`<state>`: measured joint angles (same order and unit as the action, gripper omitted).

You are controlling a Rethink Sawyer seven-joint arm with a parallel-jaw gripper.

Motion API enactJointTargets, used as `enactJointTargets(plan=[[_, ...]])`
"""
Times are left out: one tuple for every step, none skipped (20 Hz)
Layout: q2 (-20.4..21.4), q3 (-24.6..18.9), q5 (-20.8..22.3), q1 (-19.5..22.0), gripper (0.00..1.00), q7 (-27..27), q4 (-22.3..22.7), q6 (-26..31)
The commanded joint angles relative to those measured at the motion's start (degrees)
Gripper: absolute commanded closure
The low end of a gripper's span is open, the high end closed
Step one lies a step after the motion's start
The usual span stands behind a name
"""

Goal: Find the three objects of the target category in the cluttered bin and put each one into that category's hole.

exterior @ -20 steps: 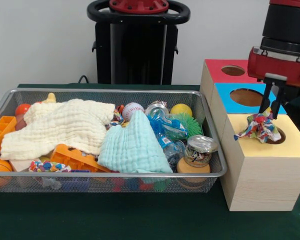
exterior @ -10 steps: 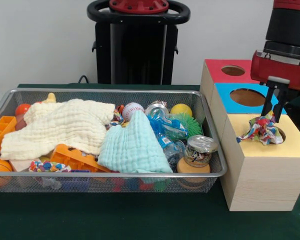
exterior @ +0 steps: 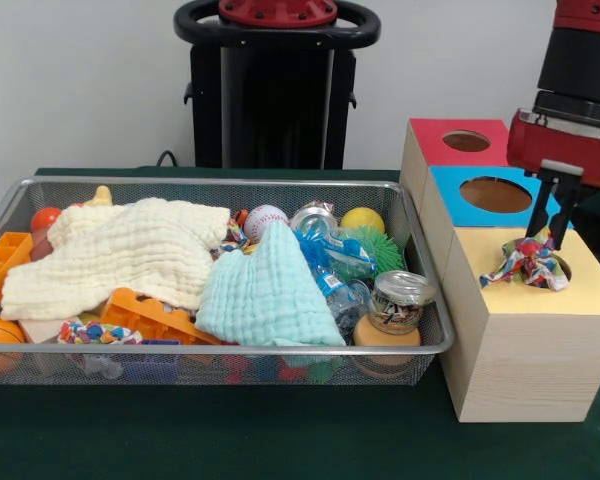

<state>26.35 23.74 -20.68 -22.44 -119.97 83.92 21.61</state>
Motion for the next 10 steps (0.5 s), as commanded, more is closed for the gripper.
enactJointTargets(plan=[[-0.52,-3.16,-2.66,0.68,1.0,-14.99,5.86,-4.53],[-0.27,-3.43,-2.6,0.77,1.0,-14.78,6.41,-5.3],[-0.15,-3.68,-2.53,0.93,1.0,-14.51,6.78,-5.87],[-0.13,-3.77,-2.55,0.98,1.0,-14.39,7.01,-6.2],[-0.26,-3.68,-2.54,0.94,1.0,-14.33,7.02,-6.49],[-0.51,-3.43,-2.62,0.81,1.0,-14.33,6.77,-6.37],[-0.74,-3.23,-2.67,0.73,1.0,-14.23,6.46,-6.15],[-0.99,-2.92,-2.78,0.53,1.0,-14.31,6.1,-5.75],[-1.24,-2.61,-2.89,0.32,1.0,-14.39,5.75,-5.36],[-1.47,-2.36,-3.0,0.15,1.0,-14.52,5.43,-5.06]])
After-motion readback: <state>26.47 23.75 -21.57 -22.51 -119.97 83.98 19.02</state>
